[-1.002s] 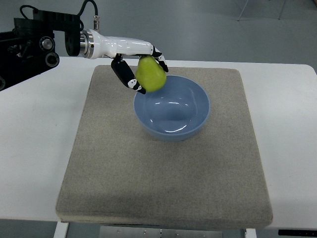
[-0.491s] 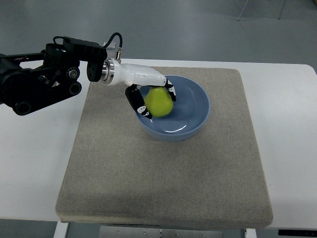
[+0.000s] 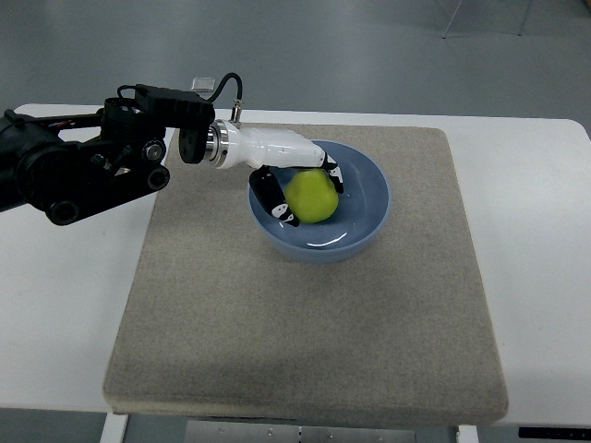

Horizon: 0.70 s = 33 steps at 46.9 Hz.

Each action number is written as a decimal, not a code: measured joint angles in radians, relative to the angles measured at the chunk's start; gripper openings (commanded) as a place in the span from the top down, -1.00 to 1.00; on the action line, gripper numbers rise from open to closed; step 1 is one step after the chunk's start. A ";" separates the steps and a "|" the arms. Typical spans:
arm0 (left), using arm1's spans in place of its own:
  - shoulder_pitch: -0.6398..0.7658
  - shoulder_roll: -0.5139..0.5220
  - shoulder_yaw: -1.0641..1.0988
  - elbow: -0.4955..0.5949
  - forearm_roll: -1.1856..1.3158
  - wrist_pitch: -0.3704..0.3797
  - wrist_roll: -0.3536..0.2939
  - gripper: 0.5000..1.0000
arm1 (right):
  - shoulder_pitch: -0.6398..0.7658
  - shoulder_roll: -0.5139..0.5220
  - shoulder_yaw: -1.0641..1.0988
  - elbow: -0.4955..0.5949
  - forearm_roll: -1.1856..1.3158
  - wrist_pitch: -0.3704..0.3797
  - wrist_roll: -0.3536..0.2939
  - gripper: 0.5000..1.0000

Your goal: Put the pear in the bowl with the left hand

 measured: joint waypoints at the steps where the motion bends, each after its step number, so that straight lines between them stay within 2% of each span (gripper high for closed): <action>1: 0.000 0.000 0.000 0.000 -0.001 0.000 0.000 -0.60 | 0.000 0.000 0.000 0.000 0.000 0.000 0.000 -0.70; 3: 0.000 0.000 0.001 -0.001 -0.002 0.000 0.000 -0.80 | 0.000 0.000 0.000 0.000 0.000 0.000 0.000 -0.69; 9: 0.000 0.003 0.001 -0.001 -0.015 0.000 0.000 -0.87 | 0.000 0.000 0.000 0.000 0.000 0.000 0.000 -0.69; 11: 0.000 0.005 0.000 -0.002 -0.017 0.000 0.000 -0.97 | 0.000 0.000 0.000 0.000 0.000 0.000 0.000 -0.69; 24: -0.005 0.013 -0.100 -0.001 -0.060 0.000 0.000 -0.98 | 0.000 0.000 0.001 0.000 -0.001 0.000 0.000 -0.69; 33: -0.009 0.048 -0.185 0.011 -0.199 0.000 0.000 -0.98 | 0.000 0.000 0.000 0.000 -0.001 0.000 0.000 -0.69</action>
